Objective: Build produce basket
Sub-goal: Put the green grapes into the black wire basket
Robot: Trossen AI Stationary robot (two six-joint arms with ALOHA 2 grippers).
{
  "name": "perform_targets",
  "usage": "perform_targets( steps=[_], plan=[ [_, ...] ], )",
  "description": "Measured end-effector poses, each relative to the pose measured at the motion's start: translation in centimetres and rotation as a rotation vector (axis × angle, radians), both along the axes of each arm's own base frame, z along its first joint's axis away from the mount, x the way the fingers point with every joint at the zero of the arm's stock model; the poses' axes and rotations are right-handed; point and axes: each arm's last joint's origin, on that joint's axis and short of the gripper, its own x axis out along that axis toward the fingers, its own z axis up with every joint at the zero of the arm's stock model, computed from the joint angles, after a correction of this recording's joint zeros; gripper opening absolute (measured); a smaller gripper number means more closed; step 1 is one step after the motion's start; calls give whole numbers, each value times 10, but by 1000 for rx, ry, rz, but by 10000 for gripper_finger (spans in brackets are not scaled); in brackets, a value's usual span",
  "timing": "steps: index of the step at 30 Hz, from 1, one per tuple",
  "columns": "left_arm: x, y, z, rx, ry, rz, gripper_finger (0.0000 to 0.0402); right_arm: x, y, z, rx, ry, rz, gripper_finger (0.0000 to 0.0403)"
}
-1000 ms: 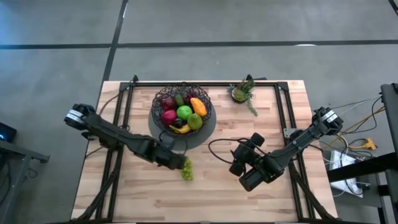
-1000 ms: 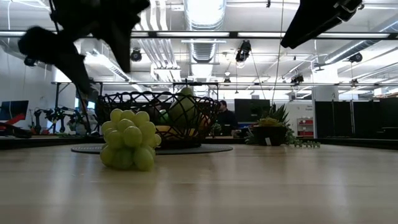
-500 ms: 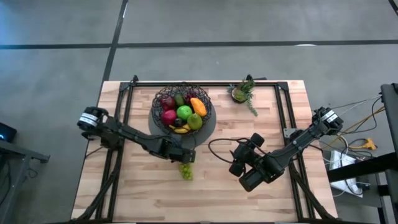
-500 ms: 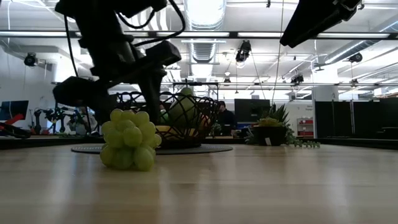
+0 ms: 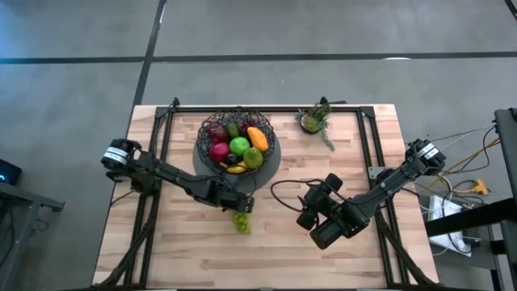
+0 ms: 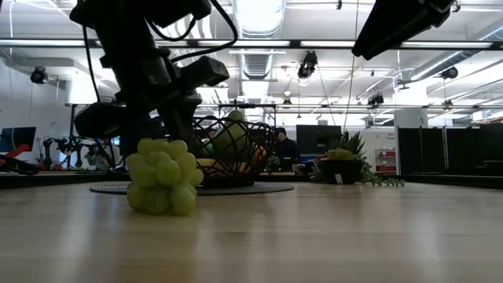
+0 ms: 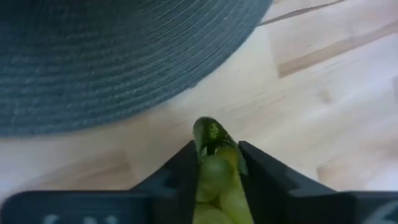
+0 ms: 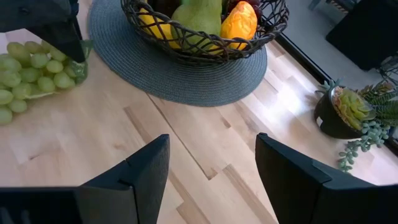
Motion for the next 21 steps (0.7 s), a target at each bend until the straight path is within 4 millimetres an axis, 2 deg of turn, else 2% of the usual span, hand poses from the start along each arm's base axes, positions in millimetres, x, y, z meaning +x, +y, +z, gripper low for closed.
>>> perform_targets(
  steps=[7, 10, 15, 21],
  plan=[
    [4, 1, 16, 92, -71, -56, 10, 1, 0, 0, 11, -14, -8, 221],
    [4, 2, 32, 141, -116, -87, 7, 1, 1, 0, 14, -18, -5, 221],
    [1, 3, 69, 194, -223, -166, 8, 1, 1, 0, 14, -20, -3, 221],
    [-15, 8, 118, 245, -376, -207, 8, 1, 1, 0, 9, -14, 4, 221]
  ],
)
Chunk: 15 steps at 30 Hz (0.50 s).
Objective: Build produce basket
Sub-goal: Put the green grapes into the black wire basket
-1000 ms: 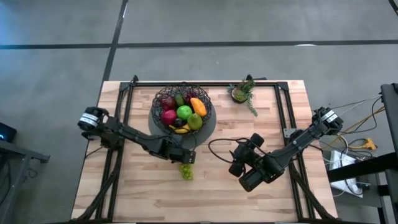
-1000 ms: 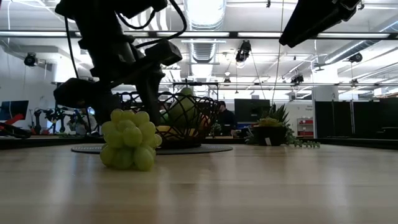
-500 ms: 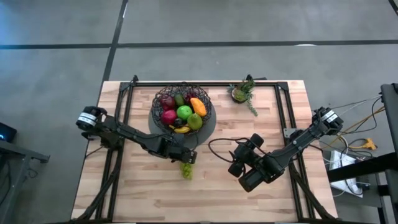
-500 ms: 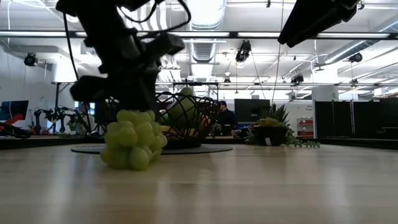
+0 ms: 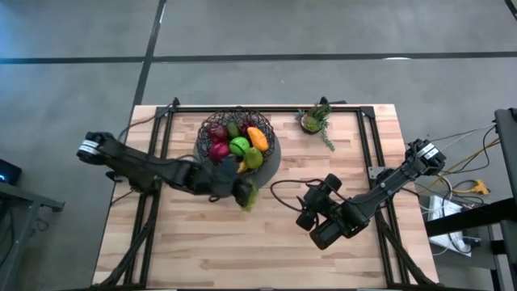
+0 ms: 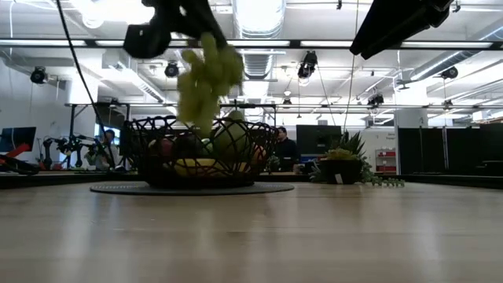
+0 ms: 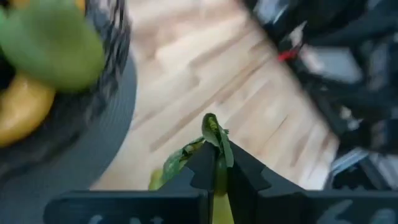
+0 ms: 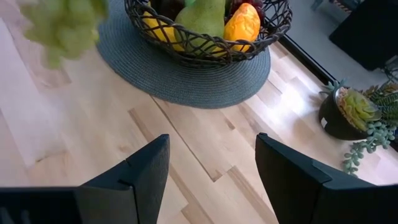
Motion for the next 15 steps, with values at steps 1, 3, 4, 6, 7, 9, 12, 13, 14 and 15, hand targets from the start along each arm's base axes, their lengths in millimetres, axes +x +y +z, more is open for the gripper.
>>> perform_targets(
  steps=[1, 3, 4, 6, 7, 9, 12, 13, 14, 15],
  plan=[
    [-3, 2, 7, 15, -28, 15, 8, 0, 0, 0, -1, 1, 1, 221],
    [-13, 7, 20, 60, -73, 52, 8, 0, 0, 0, -2, 2, 2, 221],
    [-16, 10, 26, 88, -97, 82, 8, 0, 0, 0, -1, 1, 2, 221],
    [-26, 19, 38, 139, -142, 141, 8, 0, 0, 0, -1, 2, 2, 221],
    [-30, 24, 42, 165, -153, 171, 8, 0, 0, 0, -1, 1, 2, 221],
    [-37, 36, 50, 211, -173, 222, 8, 0, 0, 0, -2, 2, 2, 221],
    [-44, 55, 56, 283, -167, 272, 8, 0, 0, -1, -6, -1, 1, 221],
    [-46, 61, 58, 304, -163, 288, 8, 0, 0, -1, -7, -1, 0, 221],
    [-48, 68, 57, 323, -150, 305, 8, 0, 0, -1, -7, -2, -1, 221],
    [-49, 75, 56, 336, -136, 327, 8, 0, 0, -1, -7, -3, -1, 221]
  ],
)
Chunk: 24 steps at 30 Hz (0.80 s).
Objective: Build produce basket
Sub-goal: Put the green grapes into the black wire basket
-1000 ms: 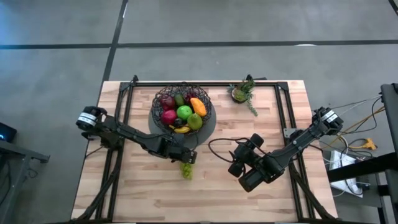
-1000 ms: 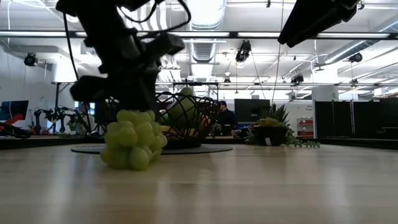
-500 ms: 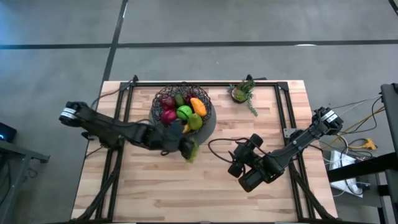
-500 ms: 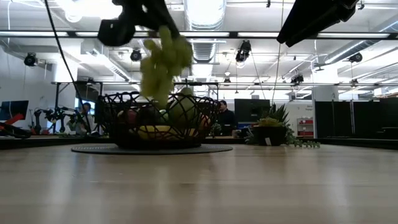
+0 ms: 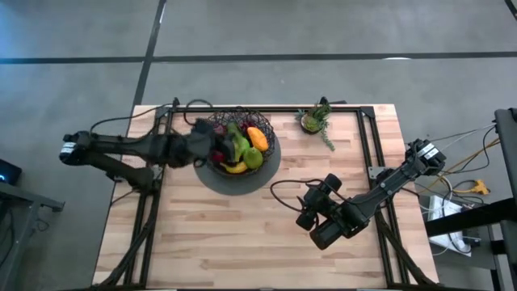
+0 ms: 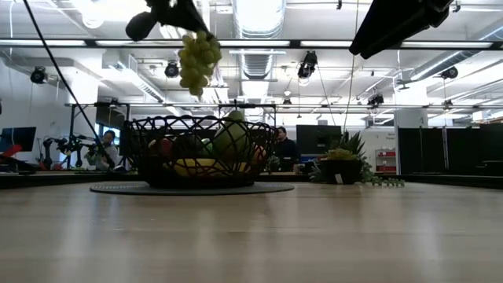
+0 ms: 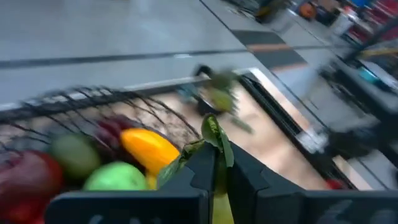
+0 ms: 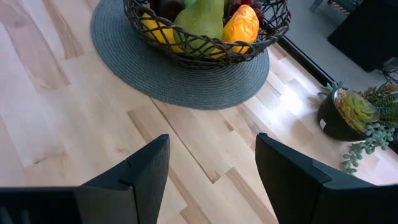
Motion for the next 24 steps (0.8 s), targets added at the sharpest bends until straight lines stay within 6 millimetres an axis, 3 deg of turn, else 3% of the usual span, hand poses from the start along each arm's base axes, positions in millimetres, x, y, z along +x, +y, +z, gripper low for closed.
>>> perform_targets(
  steps=[13, 24],
  plan=[
    [-2, 75, -42, 39, 190, 275, 8, 0, 0, 0, 9, -10, -8, 221],
    [14, 89, -85, 48, 242, 317, 8, 0, 0, 0, 17, -9, -7, 221]
  ],
)
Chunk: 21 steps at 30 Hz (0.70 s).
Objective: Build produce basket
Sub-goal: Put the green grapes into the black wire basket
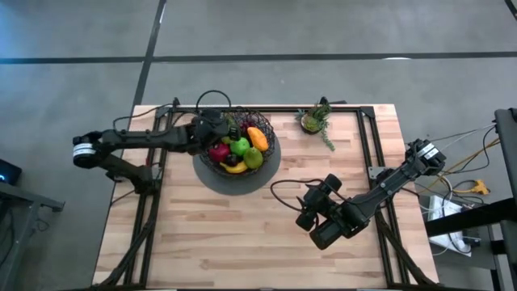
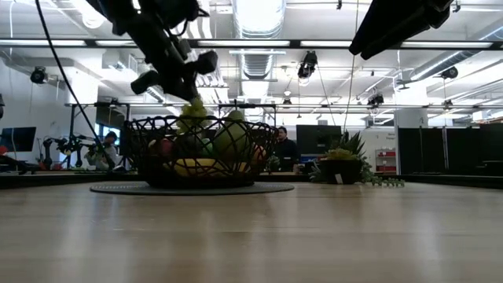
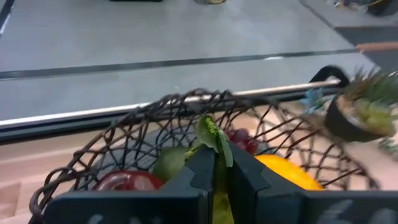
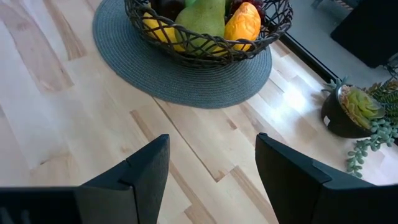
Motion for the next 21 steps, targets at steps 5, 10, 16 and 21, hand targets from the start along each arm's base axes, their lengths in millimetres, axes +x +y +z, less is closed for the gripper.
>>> perform_targets(
  steps=[5, 10, 16, 21],
  plan=[
    [2, 1, -11, -10, 35, 0, 8, 0, 0, 0, 1, -1, 1, 221],
    [-1, 0, -18, -24, 48, 8, 8, 0, 0, 0, 0, -2, 2, 221],
    [-1, 0, -19, -43, 70, -27, 11, 1, 0, 0, -5, 4, 9, 221],
    [-9, 1, -10, -36, 103, -37, 52, 1, 0, 0, -4, 2, 9, 221]
  ],
)
